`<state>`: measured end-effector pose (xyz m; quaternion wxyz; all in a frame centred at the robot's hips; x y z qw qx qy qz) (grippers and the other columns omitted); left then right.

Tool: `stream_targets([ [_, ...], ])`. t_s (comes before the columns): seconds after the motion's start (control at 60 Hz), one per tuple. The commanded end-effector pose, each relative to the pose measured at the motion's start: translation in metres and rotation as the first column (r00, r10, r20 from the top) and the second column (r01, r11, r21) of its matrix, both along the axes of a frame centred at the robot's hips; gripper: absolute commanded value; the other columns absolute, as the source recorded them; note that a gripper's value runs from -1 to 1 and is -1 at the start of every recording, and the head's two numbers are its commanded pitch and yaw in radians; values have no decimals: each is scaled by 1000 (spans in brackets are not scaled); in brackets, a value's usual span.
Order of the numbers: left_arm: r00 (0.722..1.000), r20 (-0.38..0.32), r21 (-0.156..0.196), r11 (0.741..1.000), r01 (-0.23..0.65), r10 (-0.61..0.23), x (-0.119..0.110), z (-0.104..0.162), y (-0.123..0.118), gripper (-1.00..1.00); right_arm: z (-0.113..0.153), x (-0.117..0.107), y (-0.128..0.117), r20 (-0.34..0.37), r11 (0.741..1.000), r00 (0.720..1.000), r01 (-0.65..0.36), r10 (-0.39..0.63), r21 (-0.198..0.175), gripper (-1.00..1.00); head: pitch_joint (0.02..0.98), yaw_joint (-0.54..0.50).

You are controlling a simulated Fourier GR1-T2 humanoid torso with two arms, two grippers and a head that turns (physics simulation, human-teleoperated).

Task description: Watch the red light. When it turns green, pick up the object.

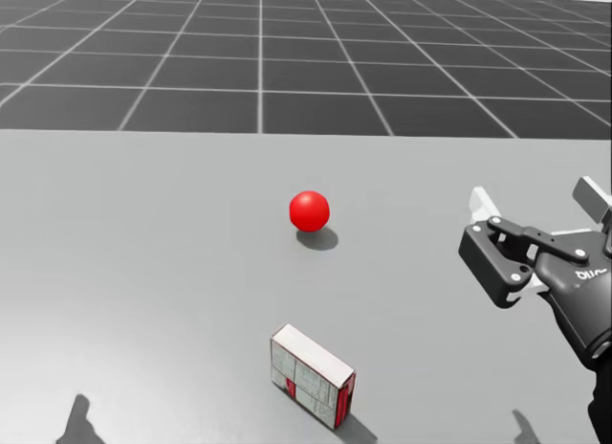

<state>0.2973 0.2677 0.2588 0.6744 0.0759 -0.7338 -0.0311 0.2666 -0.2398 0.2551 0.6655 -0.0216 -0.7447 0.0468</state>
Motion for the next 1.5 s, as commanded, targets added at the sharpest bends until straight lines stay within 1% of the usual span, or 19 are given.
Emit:
stream_targets([
  [0.017, 1000, -1, 1, 1000, 1, -1, 0, 0, 0, -1000, 1, 0, -1, 3, 1000, 1000, 8, -8, 1, -1000, 616, -104],
  [1.1, 1000, -4, 7, 1000, 5, -5, 0, 0, -1, -1000, 1, 0, 0, 9, 1000, 1000, 10, -10, -13, -1000, 610, -103],
  [1.267, 1000, -5, 8, 1000, 6, -6, 0, -1, -1, -1000, 1, -1, 0, 9, 1000, 1000, 10, -10, -13, -1000, 672, -88],
  [1.333, 1000, -6, 9, 1000, 7, -7, 0, -1, -1, -1000, 1, -1, 0, 9, 1000, 1000, 10, -10, -14, -1000, 725, -84],
  [1.5, 1000, -10, 15, 1000, 10, -10, 0, -1, -2, -1000, 1, -1, 1, 6, 1000, 1000, 6, -5, -13, -1000, 817, -91],
])
